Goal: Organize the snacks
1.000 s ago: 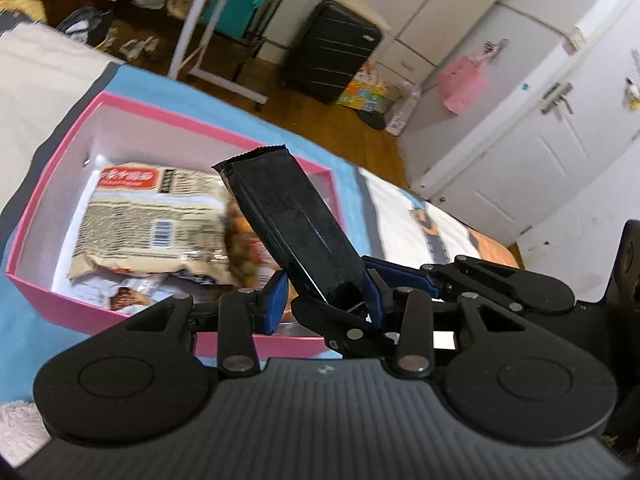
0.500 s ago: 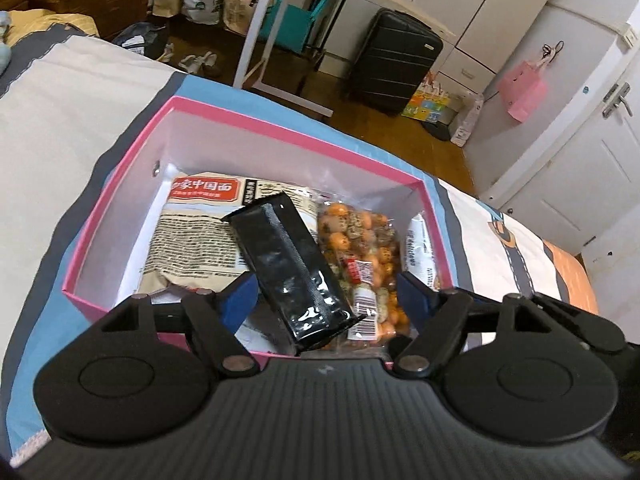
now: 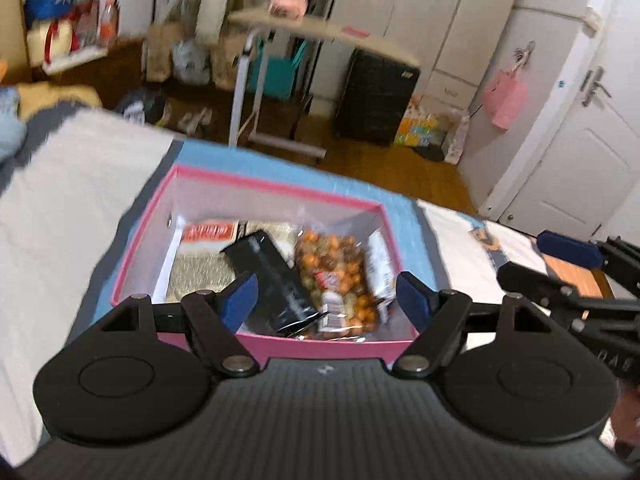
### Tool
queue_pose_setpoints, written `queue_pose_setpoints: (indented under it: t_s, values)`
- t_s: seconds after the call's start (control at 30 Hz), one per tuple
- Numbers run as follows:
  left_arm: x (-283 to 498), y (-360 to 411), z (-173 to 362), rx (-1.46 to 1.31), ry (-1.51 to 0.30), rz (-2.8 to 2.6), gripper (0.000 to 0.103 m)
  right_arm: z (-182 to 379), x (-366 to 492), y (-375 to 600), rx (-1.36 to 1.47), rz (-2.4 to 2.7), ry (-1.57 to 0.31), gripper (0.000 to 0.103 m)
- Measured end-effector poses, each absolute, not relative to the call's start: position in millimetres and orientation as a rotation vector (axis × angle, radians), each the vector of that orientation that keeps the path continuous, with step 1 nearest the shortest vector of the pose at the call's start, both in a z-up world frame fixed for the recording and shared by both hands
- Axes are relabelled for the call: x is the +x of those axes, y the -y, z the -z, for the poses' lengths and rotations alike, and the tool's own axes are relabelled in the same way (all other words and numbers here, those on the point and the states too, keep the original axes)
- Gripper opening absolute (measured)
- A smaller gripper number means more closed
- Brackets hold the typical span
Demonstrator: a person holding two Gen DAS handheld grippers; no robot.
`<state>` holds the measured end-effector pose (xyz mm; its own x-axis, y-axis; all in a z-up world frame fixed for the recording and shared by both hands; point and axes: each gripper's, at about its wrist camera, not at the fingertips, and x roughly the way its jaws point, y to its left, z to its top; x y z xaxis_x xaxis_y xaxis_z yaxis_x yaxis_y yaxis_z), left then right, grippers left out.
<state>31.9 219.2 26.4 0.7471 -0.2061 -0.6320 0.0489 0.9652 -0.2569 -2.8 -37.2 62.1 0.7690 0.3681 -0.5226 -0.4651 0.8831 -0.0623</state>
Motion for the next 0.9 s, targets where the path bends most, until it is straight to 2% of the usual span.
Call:
queue_pose_setpoints:
  t_s: [0.27,0.37,0.43,0.53,0.9]
  values:
    - [-9.1,-180.0,-60.6,-0.079,-0.635,0.162,0.08,-76.1,-32.4,74.2,-0.141,-0.326,-0.553,0.07]
    - [-18.8,-164.2,-62.3,-0.043,-0.64,0.156,0.081,-75.9,-45.3,84.5,-0.096,-0.31,-0.549,0.071]
    - [-26.1,-154.3,-63.1,-0.018,-0.631,0.149,0.083,-75.0,-53.8,89.6,-0.088,-0.28,-0.55,0.077]
    - [-38.9,-144.8,-64.6,-0.034,-0.599,0.172,0.085,-72.6,-62.3,94.9,-0.084,-0.23,-0.559,0.08]
    - [-62.6,-122.7,-53.1,-0.002,-0.604,0.138,0.086,-55.8,-91.0,114.9,-0.024,-0.124,-0.593,0.08]
